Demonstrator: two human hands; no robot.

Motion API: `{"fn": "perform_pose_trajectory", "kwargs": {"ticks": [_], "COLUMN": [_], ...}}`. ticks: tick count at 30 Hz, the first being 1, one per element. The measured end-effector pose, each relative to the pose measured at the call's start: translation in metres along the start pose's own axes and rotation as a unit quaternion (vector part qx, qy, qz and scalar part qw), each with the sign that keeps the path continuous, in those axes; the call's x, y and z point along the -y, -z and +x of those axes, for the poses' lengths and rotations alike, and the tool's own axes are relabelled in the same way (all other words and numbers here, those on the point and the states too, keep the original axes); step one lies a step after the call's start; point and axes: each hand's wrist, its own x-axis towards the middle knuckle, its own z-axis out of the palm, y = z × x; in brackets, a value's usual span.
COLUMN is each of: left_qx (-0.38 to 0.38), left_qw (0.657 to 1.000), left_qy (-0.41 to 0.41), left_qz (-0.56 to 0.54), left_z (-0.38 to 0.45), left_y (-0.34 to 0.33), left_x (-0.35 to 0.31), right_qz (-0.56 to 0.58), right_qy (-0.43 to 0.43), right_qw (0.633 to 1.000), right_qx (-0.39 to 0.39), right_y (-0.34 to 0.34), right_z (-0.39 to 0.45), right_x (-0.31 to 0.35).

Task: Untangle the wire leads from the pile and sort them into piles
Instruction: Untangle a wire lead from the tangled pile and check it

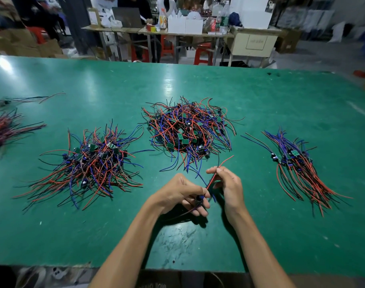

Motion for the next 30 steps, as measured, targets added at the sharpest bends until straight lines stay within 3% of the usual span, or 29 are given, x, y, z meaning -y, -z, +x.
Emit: {"fn": "perform_pose_trajectory", "kwargs": {"ticks": [3,10,12,16,18,21,25,30], "left_qx": [0.009,0.017,0.002,-0.028,-0.035,-0.032,-0.034,-0.166], "left_qw": [1.000,1.000,1.000,0.998,0.997,0.994,0.999,0.978], "left_qy": [0.002,-0.005,-0.012,-0.023,-0.020,-0.008,-0.026,-0.090], "left_qz": [0.008,0.021,0.004,-0.044,-0.070,-0.102,-0.023,0.086], "left_z": [-0.001,0.001,0.001,0.001,0.001,0.001,-0.009,-0.020], "left_y": [0.002,0.001,0.001,0.002,0.005,0.010,0.019,0.029], "left_x": [-0.002,-0.001,0.000,0.002,0.002,-0.001,0.002,0.005], "right_qz": [0.014,0.167,0.120,-0.046,-0.068,-0.056,0.001,0.039], "right_qy": [-0.006,-0.024,-0.013,0.016,0.021,0.036,-0.016,-0.072], "right_qw": [1.000,0.980,0.989,0.997,0.994,0.997,1.000,0.995], "right_qx": [-0.027,-0.106,-0.085,0.059,0.086,0.043,-0.018,-0.052], "right_y": [0.000,0.012,0.013,0.011,0.009,0.006,0.004,0.002], "right_z": [0.003,0.013,0.010,-0.001,-0.005,-0.006,0.001,0.006], "right_x": [0.000,-0.003,-0.003,-0.001,0.000,0.003,0.012,0.017]}}
